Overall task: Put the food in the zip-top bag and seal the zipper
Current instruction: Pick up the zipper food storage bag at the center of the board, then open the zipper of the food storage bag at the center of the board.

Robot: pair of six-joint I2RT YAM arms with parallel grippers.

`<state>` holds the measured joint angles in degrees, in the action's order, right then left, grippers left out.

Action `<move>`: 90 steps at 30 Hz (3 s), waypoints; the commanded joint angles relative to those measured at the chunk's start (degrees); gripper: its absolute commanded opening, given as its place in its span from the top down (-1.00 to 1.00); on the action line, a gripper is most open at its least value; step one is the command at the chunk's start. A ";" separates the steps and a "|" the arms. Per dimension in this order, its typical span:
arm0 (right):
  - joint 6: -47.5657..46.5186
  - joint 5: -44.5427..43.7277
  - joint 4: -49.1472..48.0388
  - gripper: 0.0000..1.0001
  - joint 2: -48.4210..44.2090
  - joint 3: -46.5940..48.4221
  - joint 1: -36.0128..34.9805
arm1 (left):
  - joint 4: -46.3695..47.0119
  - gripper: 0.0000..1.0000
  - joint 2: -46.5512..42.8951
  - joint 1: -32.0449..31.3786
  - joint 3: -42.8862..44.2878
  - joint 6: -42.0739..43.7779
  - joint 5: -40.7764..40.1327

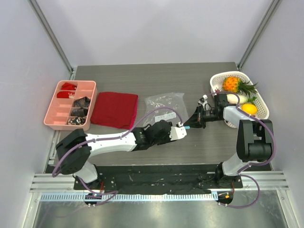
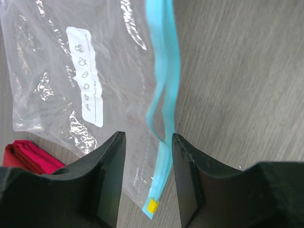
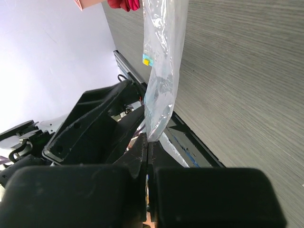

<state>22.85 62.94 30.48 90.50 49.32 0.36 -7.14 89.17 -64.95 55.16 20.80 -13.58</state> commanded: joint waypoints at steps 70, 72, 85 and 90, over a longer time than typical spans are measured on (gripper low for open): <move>4.85 -31.03 -11.00 0.03 -11.40 10.53 -11.17 | -42.35 0.99 14.30 15.90 55.86 -66.77 4.52; -0.05 -30.69 -7.56 0.38 -9.39 14.12 -11.17 | -39.81 1.00 12.45 15.82 54.18 -64.32 11.18; -47.43 -29.70 31.82 0.98 6.25 36.90 -11.08 | -51.75 1.00 4.17 17.74 49.70 -41.27 0.76; -50.19 -32.79 30.08 0.95 10.48 39.44 -11.08 | -50.61 1.00 6.02 24.86 45.31 -45.22 5.75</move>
<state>-18.87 36.75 58.17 97.86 85.73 -12.32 -54.48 94.80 -45.65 103.79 -24.82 -7.18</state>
